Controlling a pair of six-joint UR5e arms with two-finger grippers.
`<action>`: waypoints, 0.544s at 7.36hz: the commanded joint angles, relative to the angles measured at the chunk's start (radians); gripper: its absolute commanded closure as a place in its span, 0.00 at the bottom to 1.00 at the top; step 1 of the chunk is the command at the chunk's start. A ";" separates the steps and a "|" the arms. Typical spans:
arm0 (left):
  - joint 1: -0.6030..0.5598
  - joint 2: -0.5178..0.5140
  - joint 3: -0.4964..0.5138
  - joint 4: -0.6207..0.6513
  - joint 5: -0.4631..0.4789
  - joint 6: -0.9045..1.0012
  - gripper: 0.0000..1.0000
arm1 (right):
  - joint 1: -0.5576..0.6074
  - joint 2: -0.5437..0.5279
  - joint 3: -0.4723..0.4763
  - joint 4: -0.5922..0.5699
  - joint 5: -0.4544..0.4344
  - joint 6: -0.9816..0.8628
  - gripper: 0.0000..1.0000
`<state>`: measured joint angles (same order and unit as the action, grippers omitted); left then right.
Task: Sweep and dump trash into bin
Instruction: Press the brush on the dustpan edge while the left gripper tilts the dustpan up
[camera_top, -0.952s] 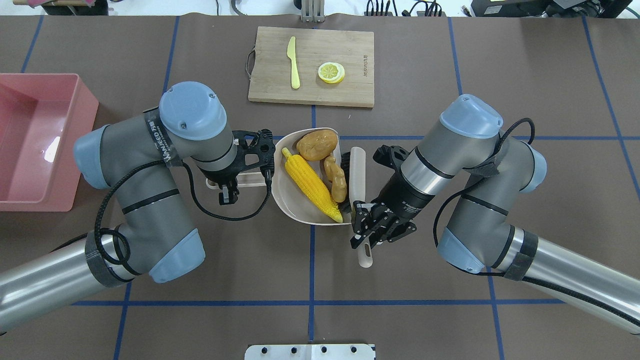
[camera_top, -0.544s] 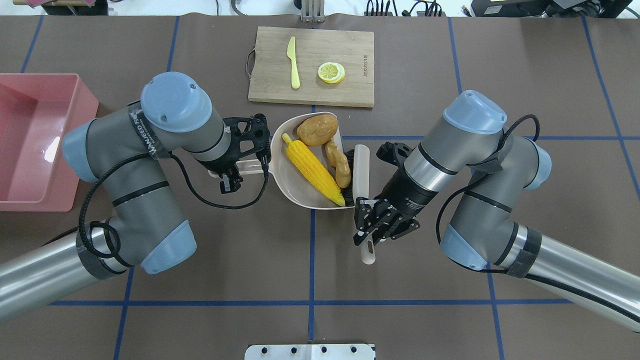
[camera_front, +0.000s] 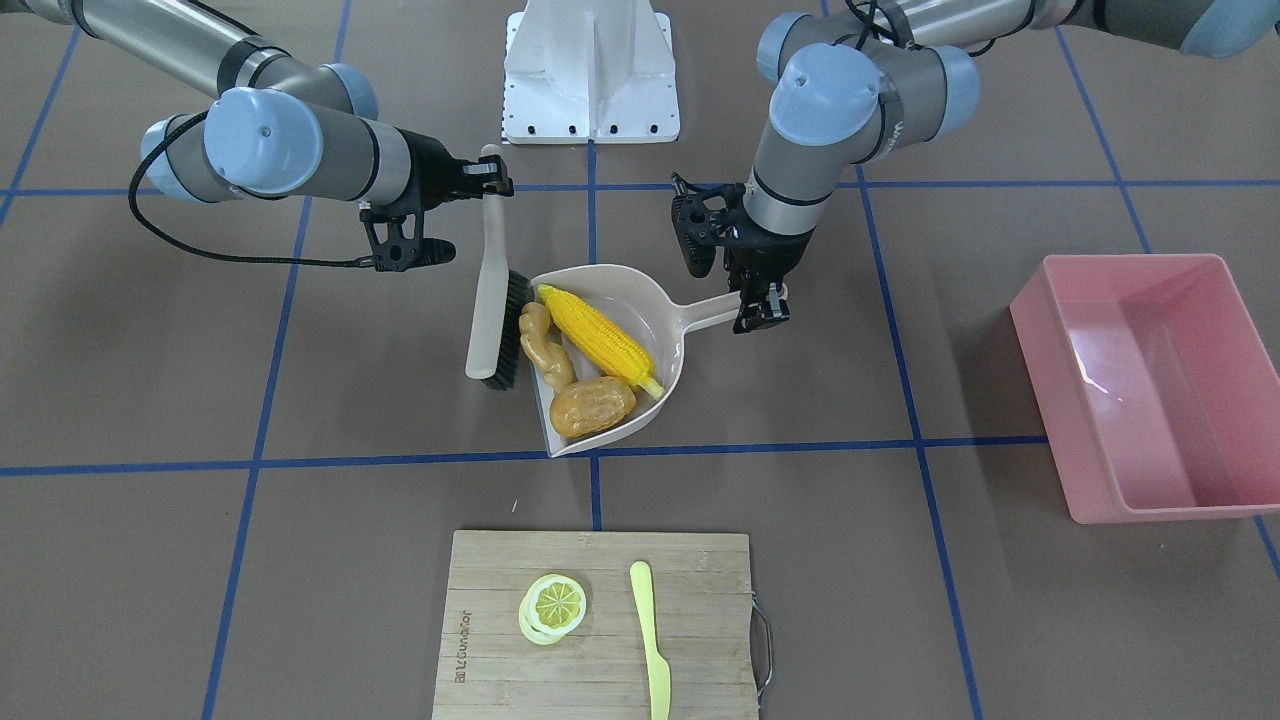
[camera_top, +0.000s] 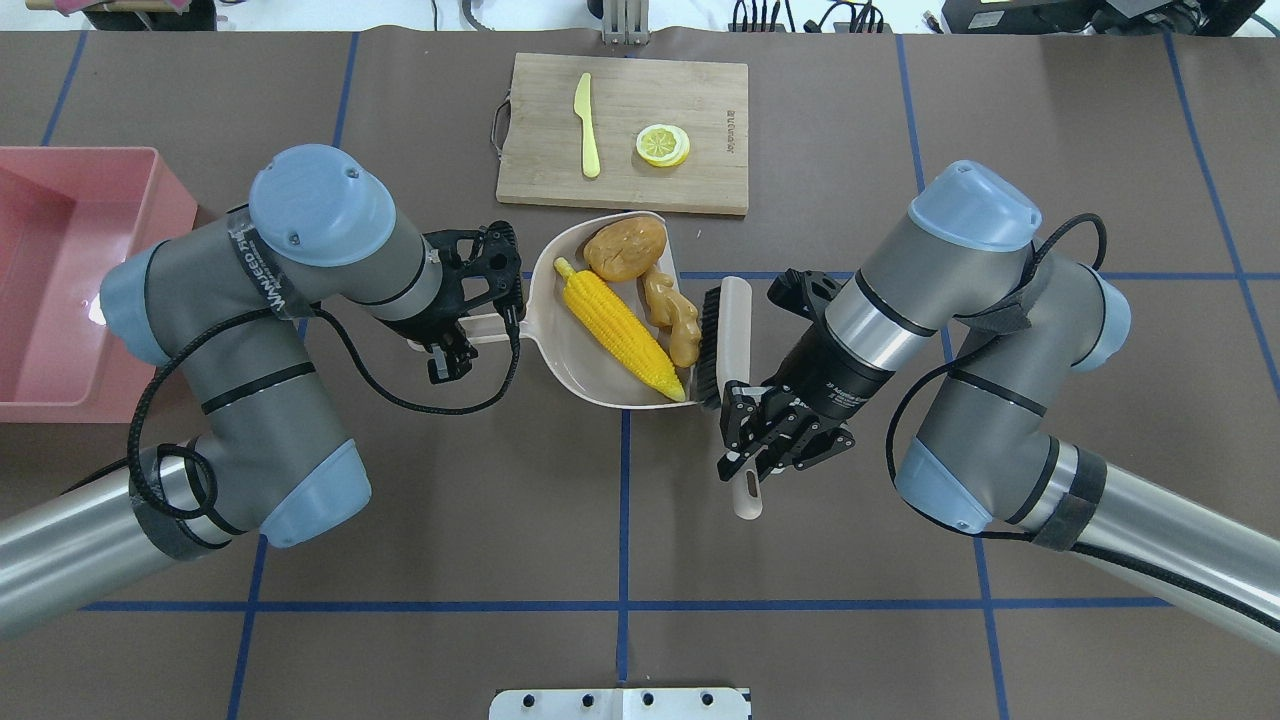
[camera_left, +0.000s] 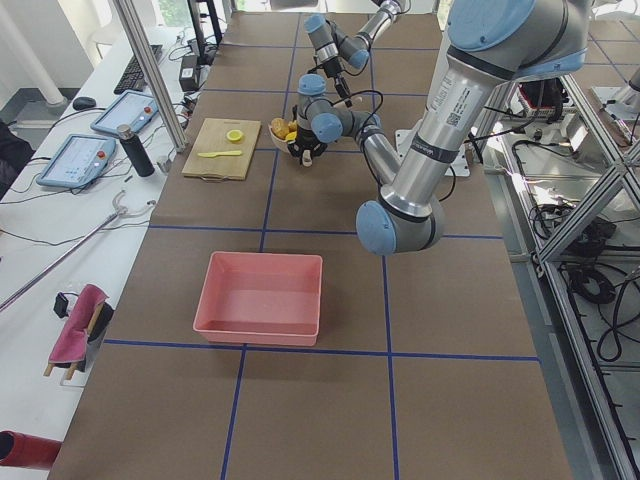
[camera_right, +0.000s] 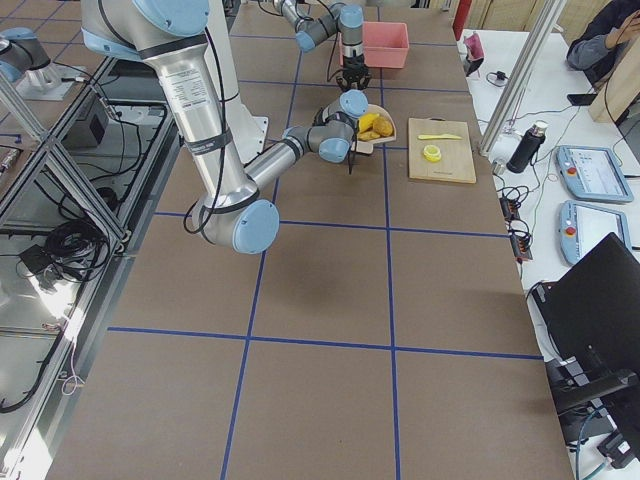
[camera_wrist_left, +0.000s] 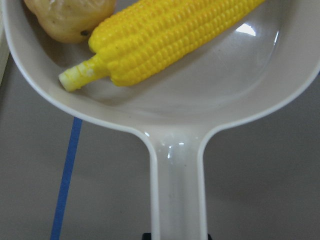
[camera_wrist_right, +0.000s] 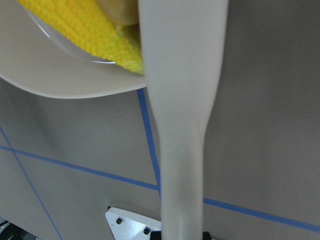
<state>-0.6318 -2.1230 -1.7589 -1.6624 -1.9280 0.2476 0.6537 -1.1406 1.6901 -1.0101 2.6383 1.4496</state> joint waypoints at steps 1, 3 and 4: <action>0.000 0.040 -0.043 -0.032 0.000 -0.007 1.00 | 0.009 -0.036 0.032 -0.002 0.000 0.000 1.00; -0.003 0.078 -0.079 -0.072 0.001 -0.030 1.00 | 0.021 -0.050 0.042 -0.002 0.002 0.000 1.00; -0.011 0.086 -0.082 -0.110 0.001 -0.062 1.00 | 0.032 -0.062 0.043 -0.004 0.002 -0.002 1.00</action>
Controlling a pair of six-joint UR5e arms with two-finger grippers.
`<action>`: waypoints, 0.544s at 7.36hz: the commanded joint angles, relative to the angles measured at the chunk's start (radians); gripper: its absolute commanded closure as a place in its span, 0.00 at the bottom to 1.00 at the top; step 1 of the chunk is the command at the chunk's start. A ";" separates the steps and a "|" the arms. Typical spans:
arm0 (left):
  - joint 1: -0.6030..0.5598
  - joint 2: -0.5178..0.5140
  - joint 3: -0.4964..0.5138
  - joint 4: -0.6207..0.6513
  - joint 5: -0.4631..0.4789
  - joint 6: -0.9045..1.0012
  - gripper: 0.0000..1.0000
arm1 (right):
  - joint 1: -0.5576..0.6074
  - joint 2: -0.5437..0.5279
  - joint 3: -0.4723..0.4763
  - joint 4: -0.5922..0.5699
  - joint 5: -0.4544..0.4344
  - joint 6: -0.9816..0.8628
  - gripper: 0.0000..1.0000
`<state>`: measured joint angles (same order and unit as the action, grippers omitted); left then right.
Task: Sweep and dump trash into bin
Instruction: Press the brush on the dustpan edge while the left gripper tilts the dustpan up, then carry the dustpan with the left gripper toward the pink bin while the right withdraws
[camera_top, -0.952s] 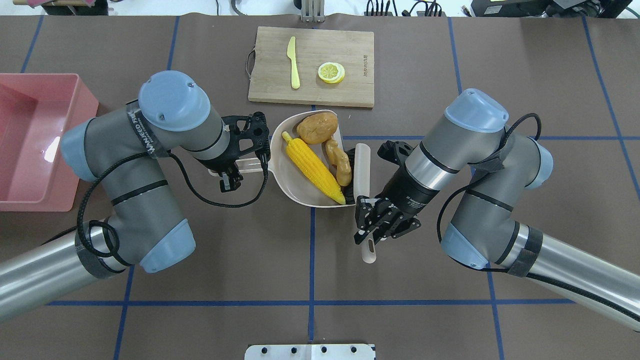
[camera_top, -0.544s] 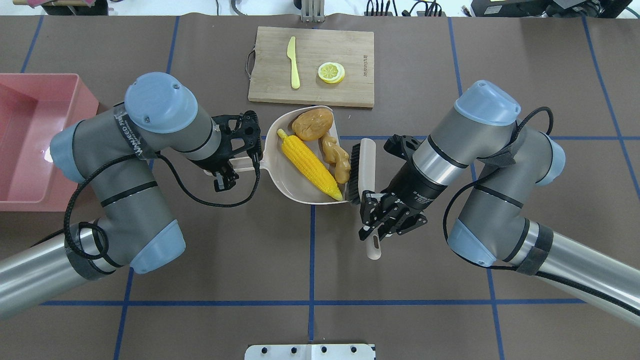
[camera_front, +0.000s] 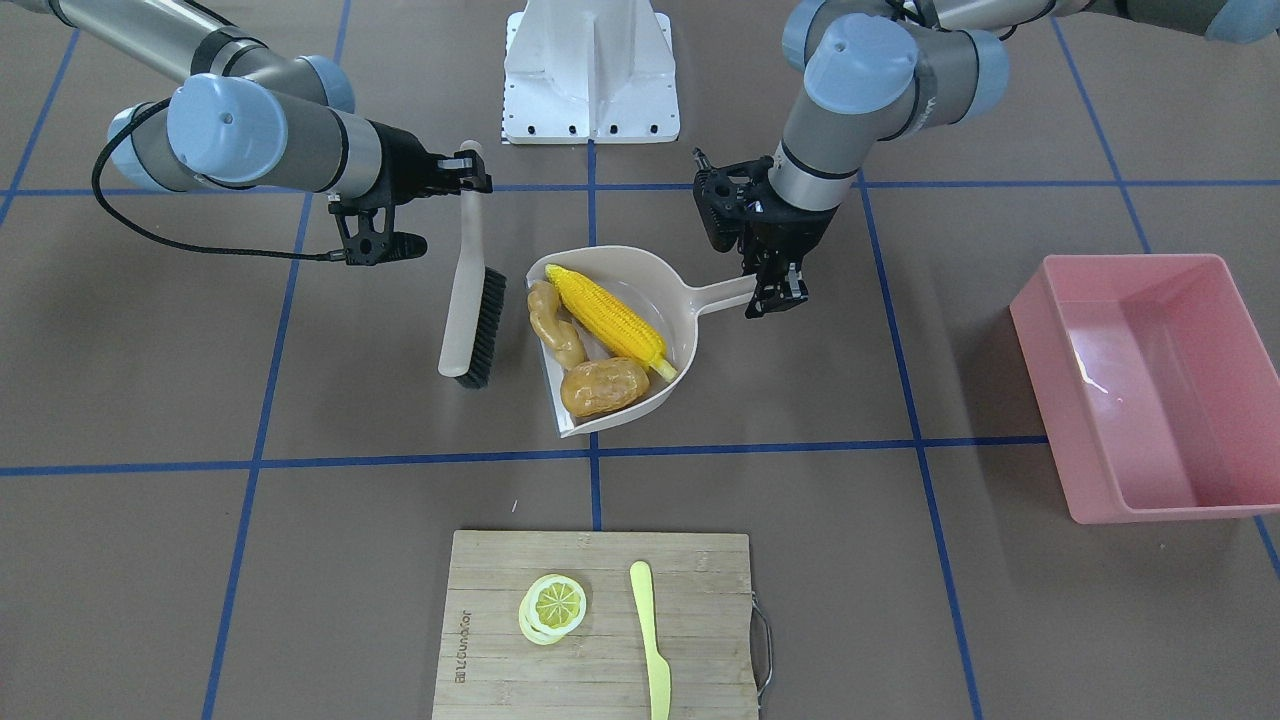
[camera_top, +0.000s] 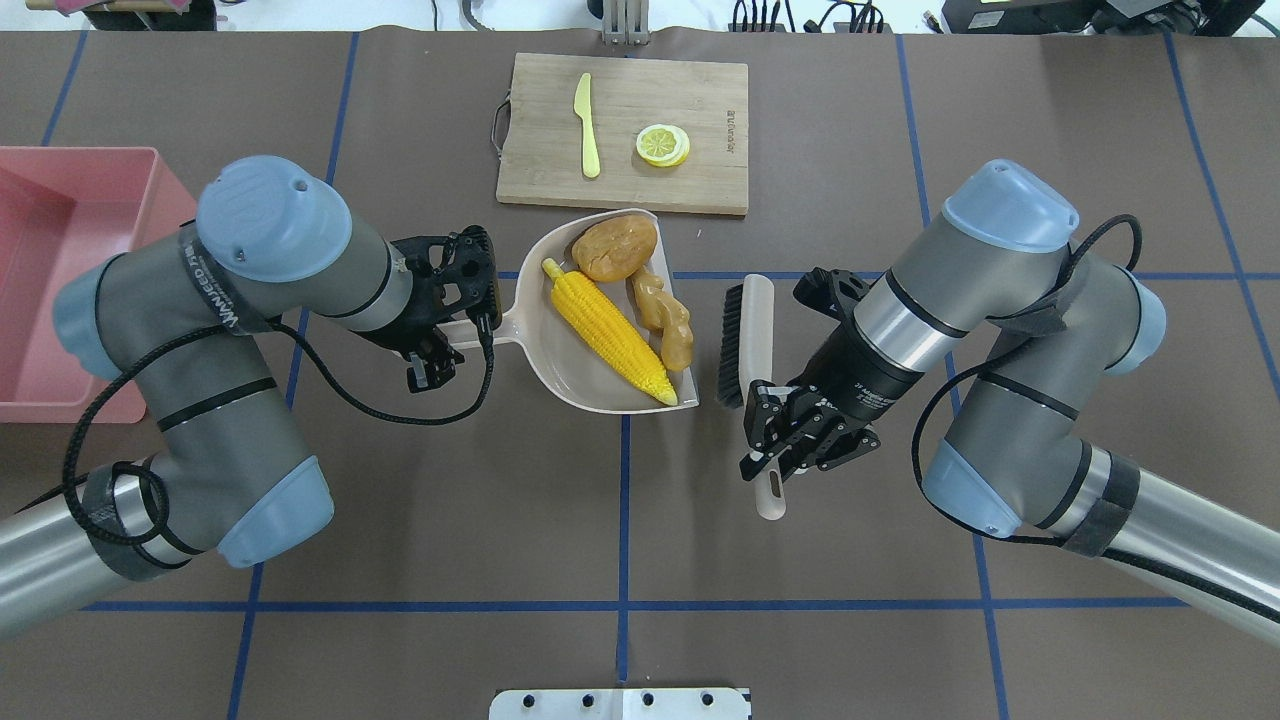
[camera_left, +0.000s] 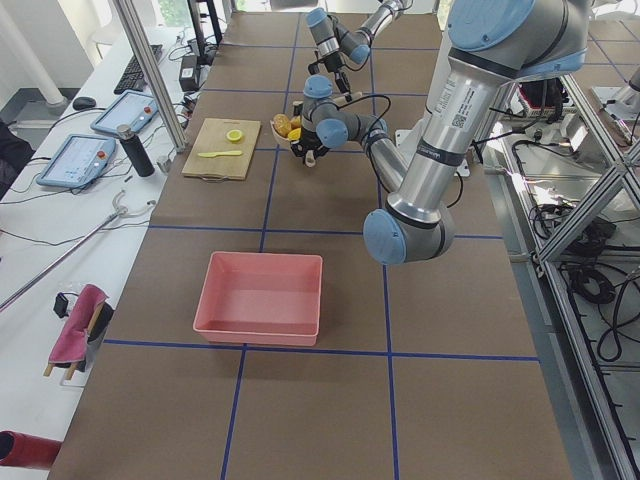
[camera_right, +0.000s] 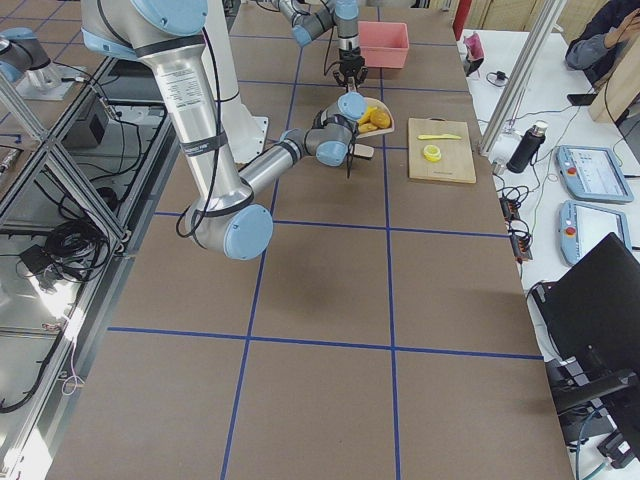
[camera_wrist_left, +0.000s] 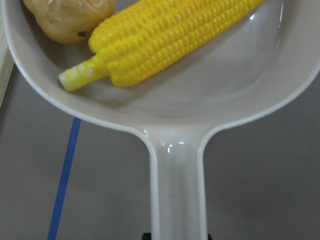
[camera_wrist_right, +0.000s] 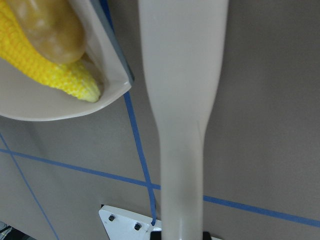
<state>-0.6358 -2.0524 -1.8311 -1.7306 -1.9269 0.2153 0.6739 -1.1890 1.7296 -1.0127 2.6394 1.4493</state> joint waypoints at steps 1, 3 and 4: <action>-0.015 0.029 -0.010 -0.091 0.000 -0.059 1.00 | 0.031 -0.030 0.002 -0.001 0.002 -0.001 1.00; -0.018 0.056 -0.013 -0.211 0.000 -0.143 1.00 | 0.091 -0.072 0.002 -0.001 0.002 -0.006 1.00; -0.033 0.084 -0.025 -0.271 0.000 -0.190 1.00 | 0.128 -0.098 0.002 -0.001 -0.001 -0.016 1.00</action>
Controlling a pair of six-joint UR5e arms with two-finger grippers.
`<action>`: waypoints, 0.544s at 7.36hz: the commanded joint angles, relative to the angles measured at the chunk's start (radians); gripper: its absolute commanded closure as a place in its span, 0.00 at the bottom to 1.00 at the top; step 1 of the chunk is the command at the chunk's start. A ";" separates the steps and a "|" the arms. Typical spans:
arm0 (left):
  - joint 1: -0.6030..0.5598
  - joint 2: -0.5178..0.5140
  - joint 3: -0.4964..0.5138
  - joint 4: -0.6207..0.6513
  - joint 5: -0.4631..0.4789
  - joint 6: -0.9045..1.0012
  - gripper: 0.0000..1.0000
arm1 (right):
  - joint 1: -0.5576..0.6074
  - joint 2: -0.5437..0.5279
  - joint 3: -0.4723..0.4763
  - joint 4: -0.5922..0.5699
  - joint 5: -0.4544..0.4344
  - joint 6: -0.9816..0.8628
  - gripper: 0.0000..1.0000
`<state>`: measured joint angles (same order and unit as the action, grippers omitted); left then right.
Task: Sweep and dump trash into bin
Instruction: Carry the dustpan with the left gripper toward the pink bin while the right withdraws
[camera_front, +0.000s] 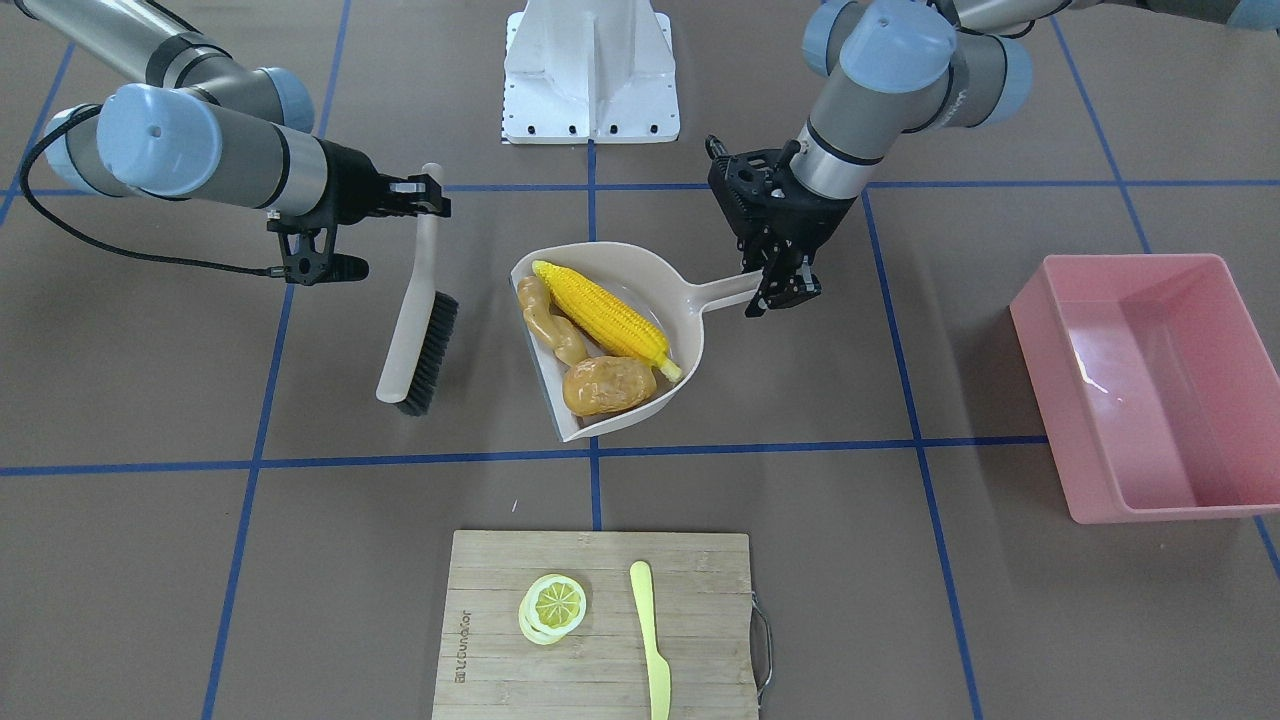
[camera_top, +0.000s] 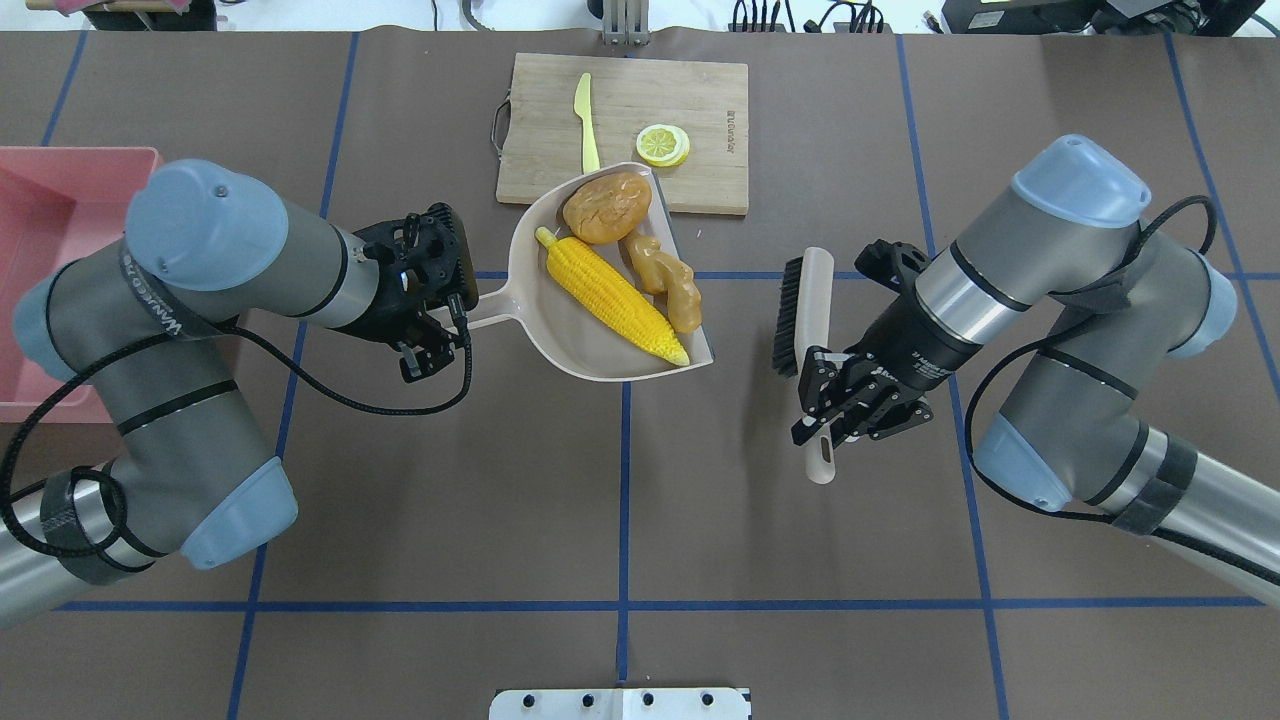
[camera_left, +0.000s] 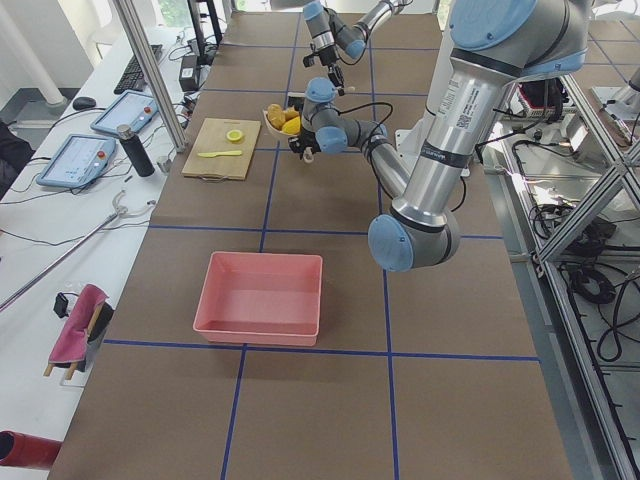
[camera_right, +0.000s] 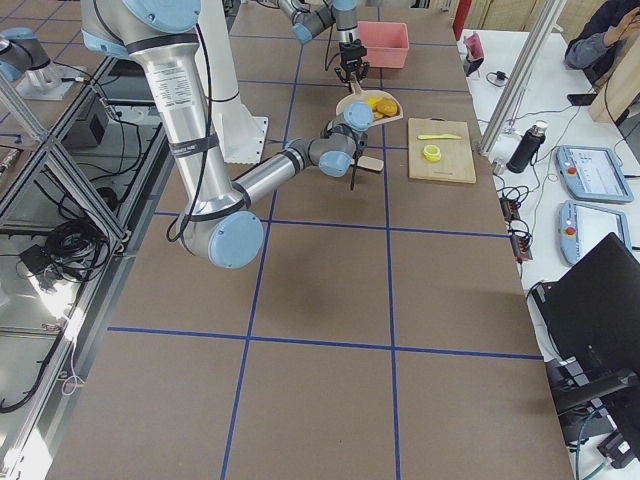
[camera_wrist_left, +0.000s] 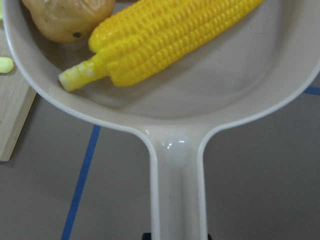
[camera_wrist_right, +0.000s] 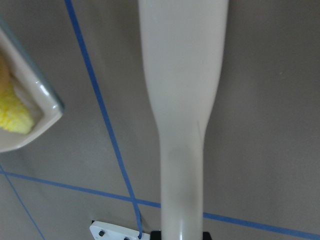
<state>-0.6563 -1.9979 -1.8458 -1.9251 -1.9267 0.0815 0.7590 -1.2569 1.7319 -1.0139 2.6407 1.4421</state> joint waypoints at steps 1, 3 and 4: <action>-0.026 0.053 -0.033 -0.098 0.000 -0.093 1.00 | 0.080 -0.041 -0.002 0.000 -0.004 -0.031 1.00; -0.034 0.117 -0.102 -0.121 0.029 -0.279 1.00 | 0.172 -0.047 -0.002 0.002 -0.008 -0.107 1.00; -0.034 0.141 -0.131 -0.130 0.058 -0.326 1.00 | 0.219 -0.045 -0.002 0.003 -0.019 -0.159 1.00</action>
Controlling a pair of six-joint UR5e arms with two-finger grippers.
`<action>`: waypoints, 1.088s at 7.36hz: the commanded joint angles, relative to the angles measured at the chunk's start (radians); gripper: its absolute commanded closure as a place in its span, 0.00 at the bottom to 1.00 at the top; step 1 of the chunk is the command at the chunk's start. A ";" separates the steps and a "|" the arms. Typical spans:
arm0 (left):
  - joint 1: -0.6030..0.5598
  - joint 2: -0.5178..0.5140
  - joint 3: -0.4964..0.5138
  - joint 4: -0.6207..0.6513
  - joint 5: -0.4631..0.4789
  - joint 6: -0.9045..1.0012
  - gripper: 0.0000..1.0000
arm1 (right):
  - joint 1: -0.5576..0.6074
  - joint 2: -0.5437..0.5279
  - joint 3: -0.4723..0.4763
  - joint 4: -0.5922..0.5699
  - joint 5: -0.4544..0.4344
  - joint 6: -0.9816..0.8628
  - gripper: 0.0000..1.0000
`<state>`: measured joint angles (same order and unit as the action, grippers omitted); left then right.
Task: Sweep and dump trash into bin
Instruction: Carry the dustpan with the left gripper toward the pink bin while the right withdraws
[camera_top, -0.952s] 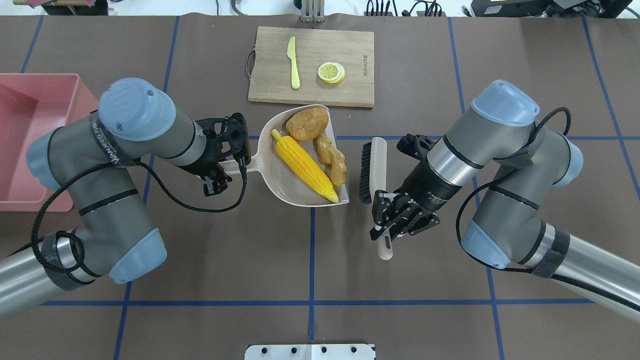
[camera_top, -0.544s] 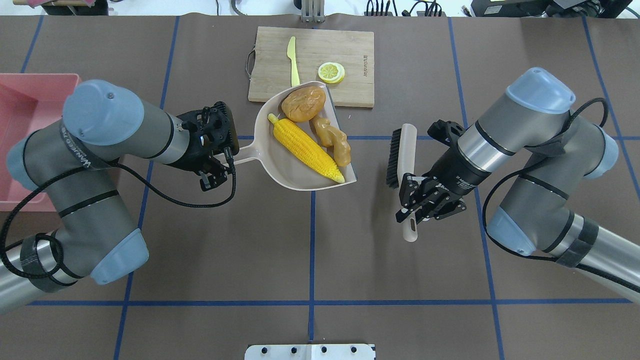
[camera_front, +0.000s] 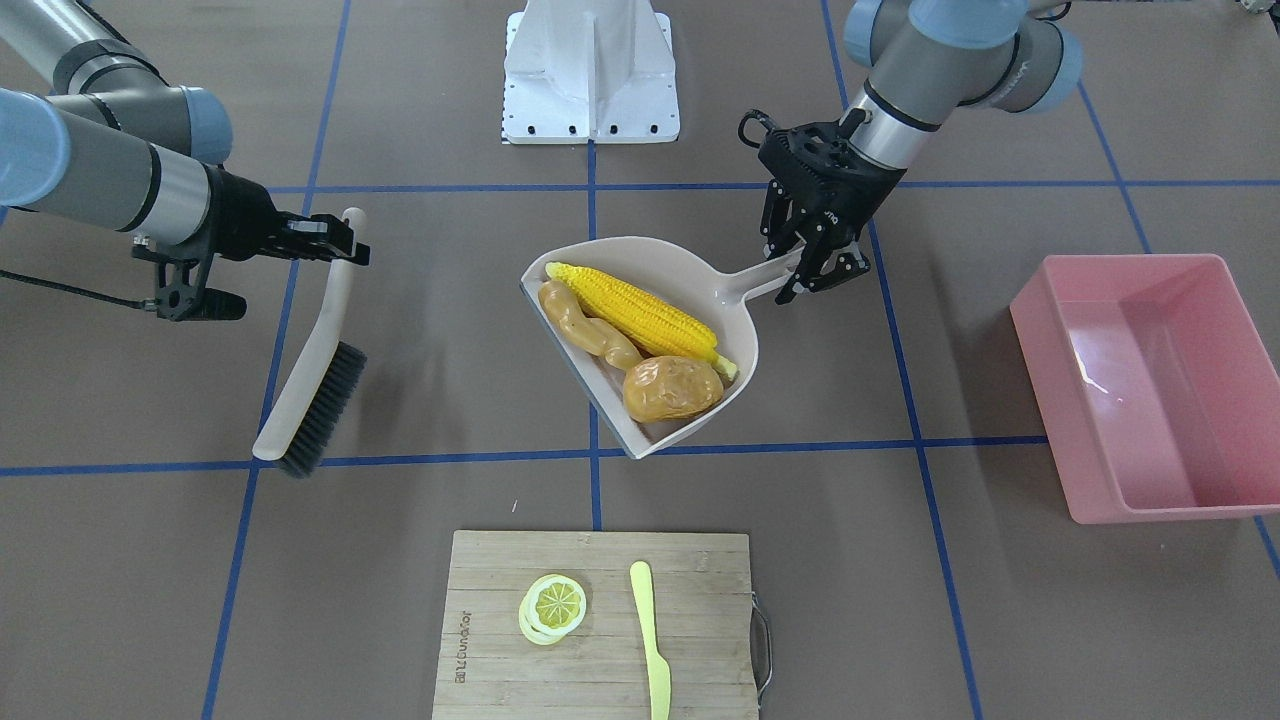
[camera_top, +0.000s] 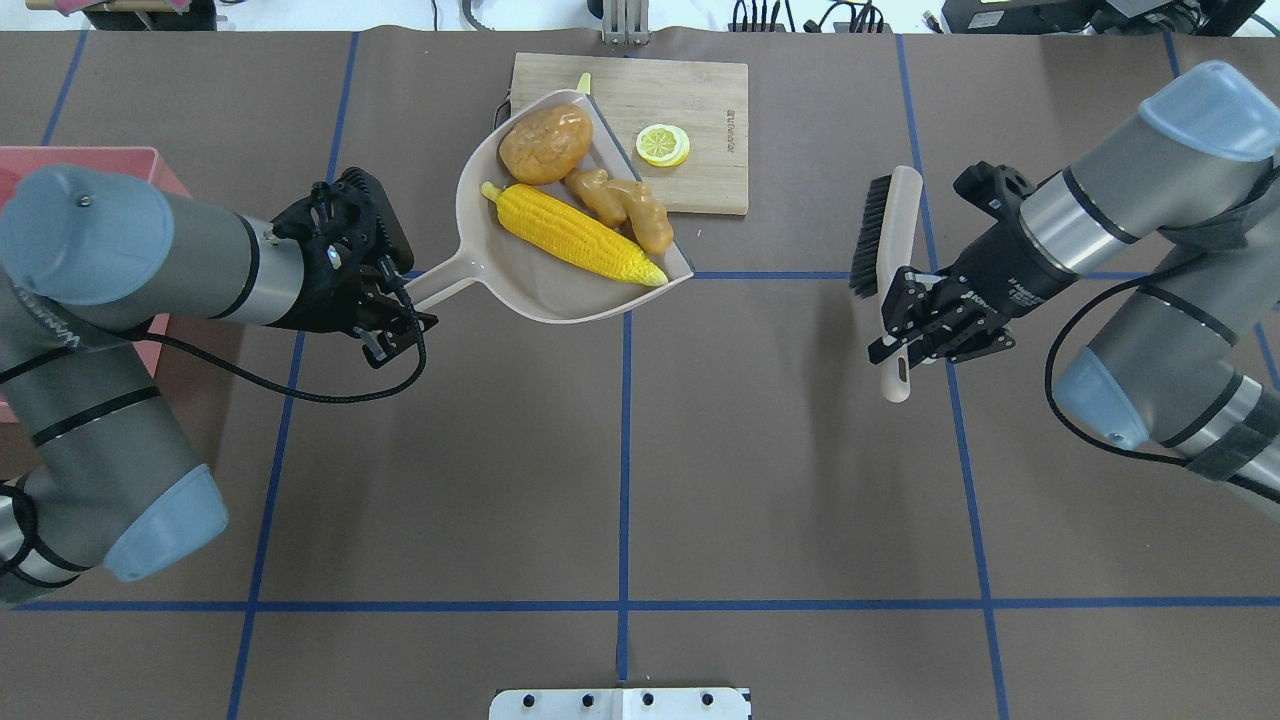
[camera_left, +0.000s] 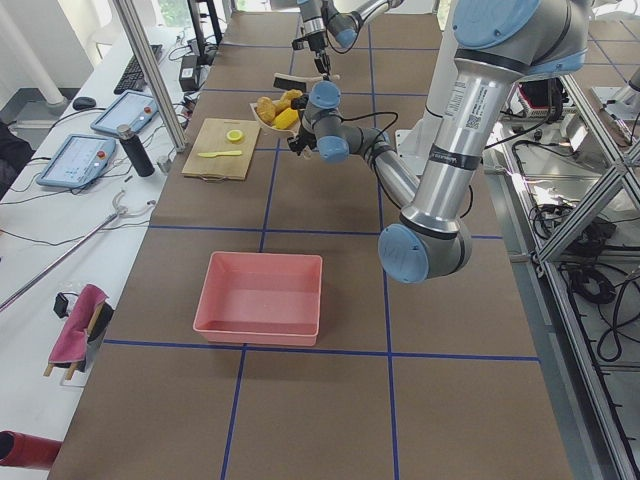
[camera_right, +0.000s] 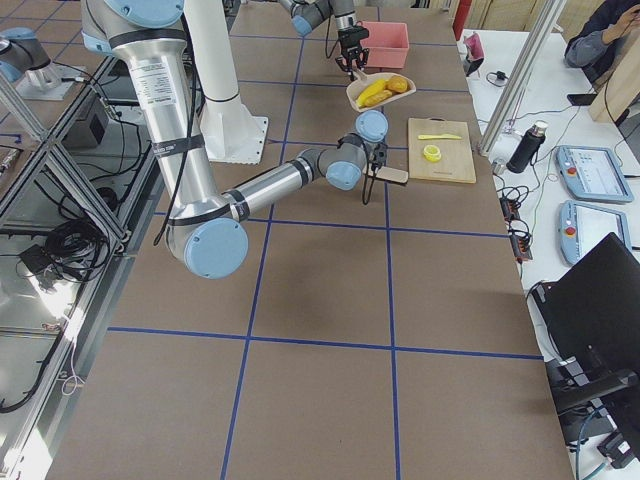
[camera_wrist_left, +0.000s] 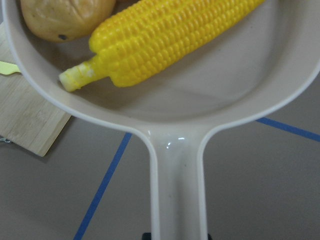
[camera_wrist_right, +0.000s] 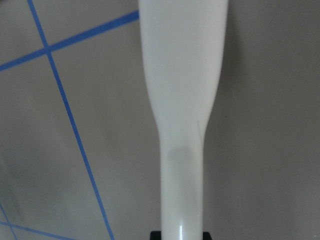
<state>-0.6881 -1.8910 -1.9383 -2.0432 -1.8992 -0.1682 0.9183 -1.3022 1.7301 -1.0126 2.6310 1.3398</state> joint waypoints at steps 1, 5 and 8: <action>-0.023 0.052 -0.045 -0.041 0.031 -0.121 1.00 | 0.111 0.000 -0.006 0.002 -0.020 -0.159 1.00; -0.111 0.199 -0.123 -0.051 0.032 -0.278 1.00 | 0.154 -0.150 -0.010 -0.001 -0.090 -0.540 1.00; -0.195 0.295 -0.148 -0.065 0.028 -0.301 1.00 | 0.162 -0.230 0.015 -0.142 -0.104 -0.648 1.00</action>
<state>-0.8444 -1.6338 -2.0762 -2.1037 -1.8689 -0.4627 1.0758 -1.5130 1.7266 -1.0642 2.5322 0.7395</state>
